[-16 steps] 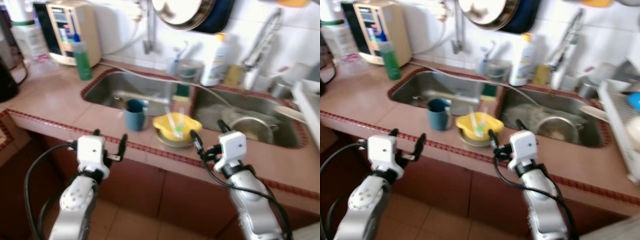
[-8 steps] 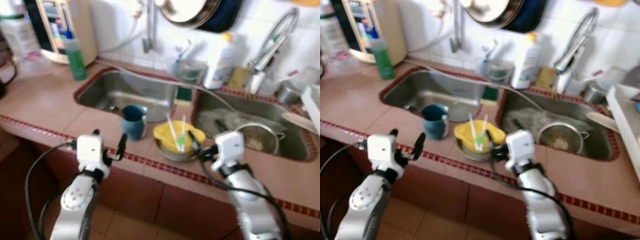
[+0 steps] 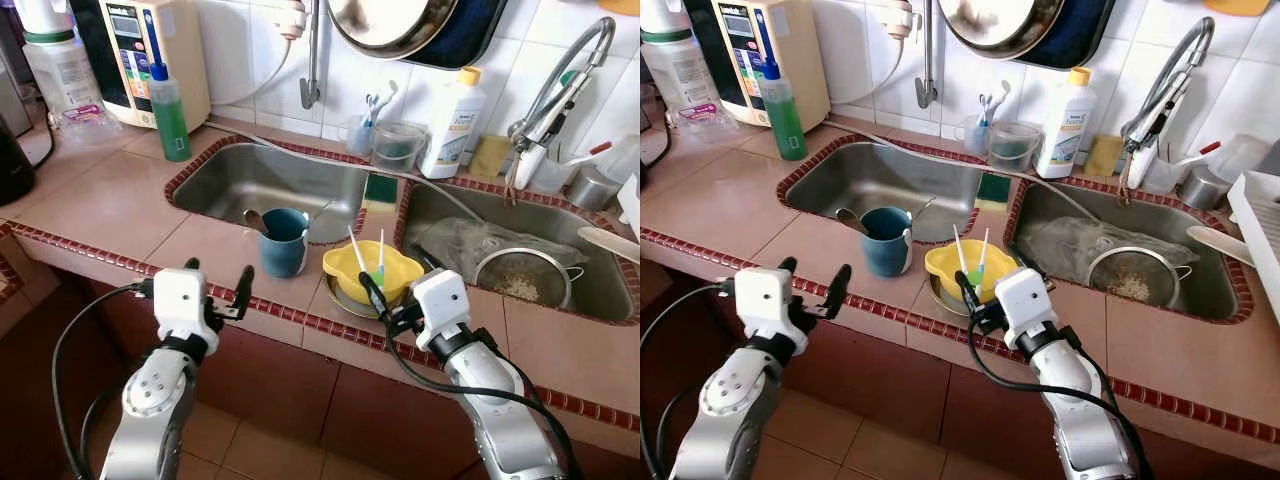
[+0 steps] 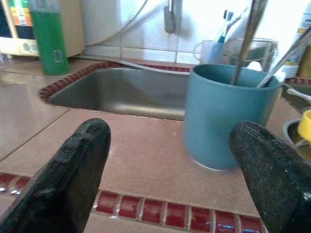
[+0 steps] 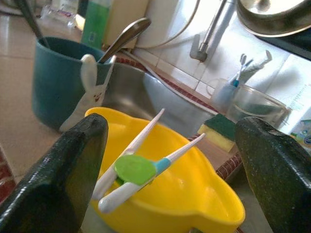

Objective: Kitchen organization

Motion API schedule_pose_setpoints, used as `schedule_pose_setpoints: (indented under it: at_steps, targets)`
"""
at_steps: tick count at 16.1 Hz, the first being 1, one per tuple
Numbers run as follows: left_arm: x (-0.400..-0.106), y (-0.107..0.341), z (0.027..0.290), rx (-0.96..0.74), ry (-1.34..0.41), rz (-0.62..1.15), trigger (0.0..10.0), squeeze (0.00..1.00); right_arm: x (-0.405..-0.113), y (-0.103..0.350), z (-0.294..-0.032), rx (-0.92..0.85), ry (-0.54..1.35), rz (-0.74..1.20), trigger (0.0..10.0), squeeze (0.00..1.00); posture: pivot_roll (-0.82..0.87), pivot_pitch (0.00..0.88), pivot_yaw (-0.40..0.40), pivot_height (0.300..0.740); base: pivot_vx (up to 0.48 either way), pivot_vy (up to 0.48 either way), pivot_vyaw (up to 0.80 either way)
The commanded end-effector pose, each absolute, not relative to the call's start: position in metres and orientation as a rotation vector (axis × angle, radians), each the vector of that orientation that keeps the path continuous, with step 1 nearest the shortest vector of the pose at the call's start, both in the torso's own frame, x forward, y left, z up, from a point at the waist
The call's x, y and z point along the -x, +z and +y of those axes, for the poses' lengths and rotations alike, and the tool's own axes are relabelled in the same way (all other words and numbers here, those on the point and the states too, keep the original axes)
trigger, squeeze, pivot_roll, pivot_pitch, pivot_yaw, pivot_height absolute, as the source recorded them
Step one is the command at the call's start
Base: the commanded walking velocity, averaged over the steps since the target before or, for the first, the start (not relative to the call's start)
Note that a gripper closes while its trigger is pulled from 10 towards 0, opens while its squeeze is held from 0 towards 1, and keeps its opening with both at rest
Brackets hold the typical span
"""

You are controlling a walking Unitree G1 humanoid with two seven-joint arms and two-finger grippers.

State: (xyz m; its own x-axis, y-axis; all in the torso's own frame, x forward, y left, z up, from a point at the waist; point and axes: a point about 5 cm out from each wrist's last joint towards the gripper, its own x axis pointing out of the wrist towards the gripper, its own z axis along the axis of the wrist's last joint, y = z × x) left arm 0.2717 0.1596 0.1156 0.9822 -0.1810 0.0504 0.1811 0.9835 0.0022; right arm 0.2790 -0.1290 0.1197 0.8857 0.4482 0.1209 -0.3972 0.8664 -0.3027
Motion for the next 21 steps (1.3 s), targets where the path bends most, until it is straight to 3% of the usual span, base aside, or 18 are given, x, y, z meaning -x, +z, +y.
schedule_pose_setpoints:
  at_steps: [1,14,20,21]
  targets:
    - [-0.276,0.117,0.155,-0.004,-0.207,-0.052,10.0,0.00,-0.277,0.128,-0.127,0.290,0.468,-0.229,10.0,0.00,-0.07,0.000,-0.036,0.740,0.000,0.000,0.00]
    - [-0.304,0.141,0.124,0.051,-0.311,-0.124,10.0,0.00,-0.268,0.131,-0.109,0.350,0.593,-0.241,10.0,0.00,-0.09,0.000,-0.027,0.740,0.000,0.000,0.00]
    - [-0.306,0.147,0.111,0.158,-0.387,-0.135,9.9,0.00,-0.266,0.129,-0.107,0.355,0.594,-0.237,10.0,0.00,-0.10,0.003,-0.020,0.740,0.000,0.000,0.00]
    - [-0.306,0.148,0.110,0.167,-0.392,-0.136,9.0,0.00,-0.266,0.129,-0.107,0.354,0.594,-0.236,10.0,0.00,-0.10,0.003,-0.020,0.740,0.000,0.000,0.00]
